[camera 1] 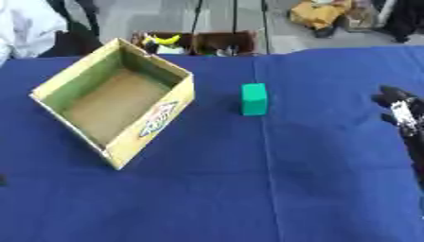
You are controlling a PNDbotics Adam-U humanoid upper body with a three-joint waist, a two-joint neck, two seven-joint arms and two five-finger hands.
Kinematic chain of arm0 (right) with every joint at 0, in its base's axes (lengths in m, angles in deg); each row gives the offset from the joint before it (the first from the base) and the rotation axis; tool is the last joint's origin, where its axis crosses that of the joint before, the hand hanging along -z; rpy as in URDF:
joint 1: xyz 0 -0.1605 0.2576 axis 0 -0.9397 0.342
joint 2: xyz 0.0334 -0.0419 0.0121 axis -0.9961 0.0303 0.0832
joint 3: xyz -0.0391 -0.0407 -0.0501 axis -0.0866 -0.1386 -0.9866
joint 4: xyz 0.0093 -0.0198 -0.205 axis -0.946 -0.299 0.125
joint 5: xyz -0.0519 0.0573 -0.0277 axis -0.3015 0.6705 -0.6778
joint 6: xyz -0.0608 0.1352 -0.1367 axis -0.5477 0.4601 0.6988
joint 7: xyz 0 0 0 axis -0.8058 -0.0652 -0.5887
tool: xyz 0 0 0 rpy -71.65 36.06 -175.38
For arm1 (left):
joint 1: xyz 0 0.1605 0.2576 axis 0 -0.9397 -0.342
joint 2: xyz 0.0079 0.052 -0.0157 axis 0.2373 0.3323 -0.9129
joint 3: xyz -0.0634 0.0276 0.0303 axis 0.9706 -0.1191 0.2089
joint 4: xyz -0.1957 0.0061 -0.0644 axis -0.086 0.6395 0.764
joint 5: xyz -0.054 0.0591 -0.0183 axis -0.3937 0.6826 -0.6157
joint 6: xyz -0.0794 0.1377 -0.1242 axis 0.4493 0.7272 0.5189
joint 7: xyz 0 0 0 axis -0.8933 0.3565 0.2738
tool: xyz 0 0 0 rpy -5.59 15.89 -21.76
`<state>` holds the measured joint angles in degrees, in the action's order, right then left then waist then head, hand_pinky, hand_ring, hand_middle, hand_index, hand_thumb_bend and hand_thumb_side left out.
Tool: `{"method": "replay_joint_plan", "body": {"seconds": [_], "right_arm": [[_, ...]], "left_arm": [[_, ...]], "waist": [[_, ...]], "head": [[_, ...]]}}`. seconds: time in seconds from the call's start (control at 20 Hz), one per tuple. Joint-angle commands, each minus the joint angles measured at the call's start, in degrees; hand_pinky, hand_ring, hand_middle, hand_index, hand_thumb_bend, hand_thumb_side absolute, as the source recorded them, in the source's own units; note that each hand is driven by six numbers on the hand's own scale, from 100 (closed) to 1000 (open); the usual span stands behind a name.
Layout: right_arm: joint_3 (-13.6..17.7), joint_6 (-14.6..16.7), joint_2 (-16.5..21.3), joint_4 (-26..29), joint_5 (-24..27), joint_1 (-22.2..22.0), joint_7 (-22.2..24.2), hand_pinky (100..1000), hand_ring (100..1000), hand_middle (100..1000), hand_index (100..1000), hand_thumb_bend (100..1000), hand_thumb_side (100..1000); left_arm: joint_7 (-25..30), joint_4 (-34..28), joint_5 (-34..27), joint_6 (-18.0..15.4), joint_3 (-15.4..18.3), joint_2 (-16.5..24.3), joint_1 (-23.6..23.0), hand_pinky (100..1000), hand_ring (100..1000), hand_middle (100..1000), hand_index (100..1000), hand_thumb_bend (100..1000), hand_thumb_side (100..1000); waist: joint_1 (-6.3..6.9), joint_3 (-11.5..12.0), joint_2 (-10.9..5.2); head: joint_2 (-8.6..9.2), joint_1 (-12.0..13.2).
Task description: Pick up objects on the table and place them in the box.
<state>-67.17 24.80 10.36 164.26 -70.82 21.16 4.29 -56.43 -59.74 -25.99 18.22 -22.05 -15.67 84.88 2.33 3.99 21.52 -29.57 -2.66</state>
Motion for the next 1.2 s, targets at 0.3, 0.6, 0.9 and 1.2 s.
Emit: {"method": "replay_joint_plan", "body": {"seconds": [0.3, 0.6, 0.9, 1.2], "right_arm": [[0.3, 0.0, -0.3, 1.5, -0.5, 1.4, -0.4, 901, 926, 780, 885, 100, 890], [0.2, 0.4, 2.0, 1.7, -2.5, 4.8, -0.1, 887, 924, 789, 885, 100, 892], [-0.2, 0.7, 3.6, 1.0, -6.0, 7.4, 0.9, 862, 908, 796, 879, 100, 895], [-4.0, 2.1, 10.8, 1.6, -10.7, 14.7, 5.4, 837, 890, 780, 877, 111, 902]], "left_arm": [[-0.2, -1.2, 0.0, 0.0, 0.2, 1.2, 0.2, 249, 621, 672, 853, 246, 932], [-0.1, -1.2, 0.0, 0.1, 0.2, 1.2, 0.2, 249, 621, 673, 853, 246, 931], [0.0, -1.1, 0.0, 0.1, 0.1, 1.3, 0.1, 248, 621, 673, 853, 246, 930], [0.9, -0.8, -0.4, 0.2, -0.8, 1.5, -1.1, 246, 621, 673, 853, 244, 929]], "waist": [[-0.11, 0.1, -0.70], [-0.15, -0.4, -0.73], [-0.20, -0.4, -0.84], [-0.56, 2.1, -2.21]], "head": [[0.74, -0.2], [0.96, -0.4], [0.94, -0.7], [-0.25, -2.5]]}}
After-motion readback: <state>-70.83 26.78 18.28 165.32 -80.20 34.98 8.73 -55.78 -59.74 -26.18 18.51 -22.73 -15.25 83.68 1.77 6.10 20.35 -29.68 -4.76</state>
